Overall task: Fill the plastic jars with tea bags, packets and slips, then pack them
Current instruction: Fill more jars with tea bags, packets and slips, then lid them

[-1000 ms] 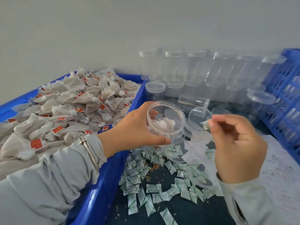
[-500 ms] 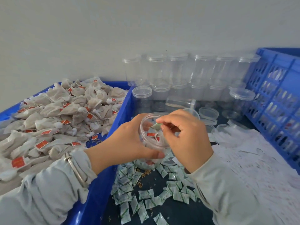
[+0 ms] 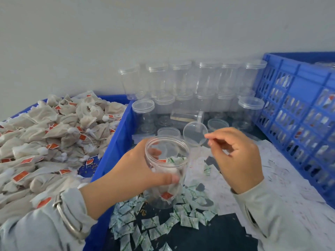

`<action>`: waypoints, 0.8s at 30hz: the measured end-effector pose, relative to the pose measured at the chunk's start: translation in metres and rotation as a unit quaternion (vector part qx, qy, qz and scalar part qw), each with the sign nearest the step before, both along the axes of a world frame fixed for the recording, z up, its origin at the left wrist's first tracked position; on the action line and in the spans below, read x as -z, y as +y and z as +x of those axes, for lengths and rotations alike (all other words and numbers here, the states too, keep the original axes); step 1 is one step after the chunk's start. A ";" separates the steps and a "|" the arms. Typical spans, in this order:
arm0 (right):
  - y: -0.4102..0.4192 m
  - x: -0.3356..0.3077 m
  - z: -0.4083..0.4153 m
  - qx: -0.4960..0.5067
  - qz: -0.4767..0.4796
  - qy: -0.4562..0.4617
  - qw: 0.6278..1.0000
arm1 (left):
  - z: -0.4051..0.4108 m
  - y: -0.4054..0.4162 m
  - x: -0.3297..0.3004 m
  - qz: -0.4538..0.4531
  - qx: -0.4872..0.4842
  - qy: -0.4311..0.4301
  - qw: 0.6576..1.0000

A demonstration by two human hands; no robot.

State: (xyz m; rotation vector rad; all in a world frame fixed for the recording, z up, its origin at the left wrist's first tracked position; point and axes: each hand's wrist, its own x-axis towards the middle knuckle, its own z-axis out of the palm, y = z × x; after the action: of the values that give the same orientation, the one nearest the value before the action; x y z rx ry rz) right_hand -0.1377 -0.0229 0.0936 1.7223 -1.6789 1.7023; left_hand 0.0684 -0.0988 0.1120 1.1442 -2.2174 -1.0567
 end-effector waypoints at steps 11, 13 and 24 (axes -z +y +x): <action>0.009 0.065 -0.071 0.063 0.559 0.015 0.826 | -0.002 -0.002 0.005 0.023 -0.014 -0.002 1.000; 0.009 0.071 -0.069 0.060 0.540 -0.007 0.840 | -0.002 -0.002 0.006 0.023 -0.015 -0.007 1.000; 0.010 0.072 -0.070 0.023 0.546 -0.016 0.838 | -0.003 -0.003 0.007 0.020 -0.017 -0.025 0.999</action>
State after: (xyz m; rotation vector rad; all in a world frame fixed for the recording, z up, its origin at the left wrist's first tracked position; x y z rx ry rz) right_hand -0.2077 -0.0133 0.0213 1.9222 -2.9816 0.6654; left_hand 0.0656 -0.1019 0.1048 1.2320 -2.2162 -1.0741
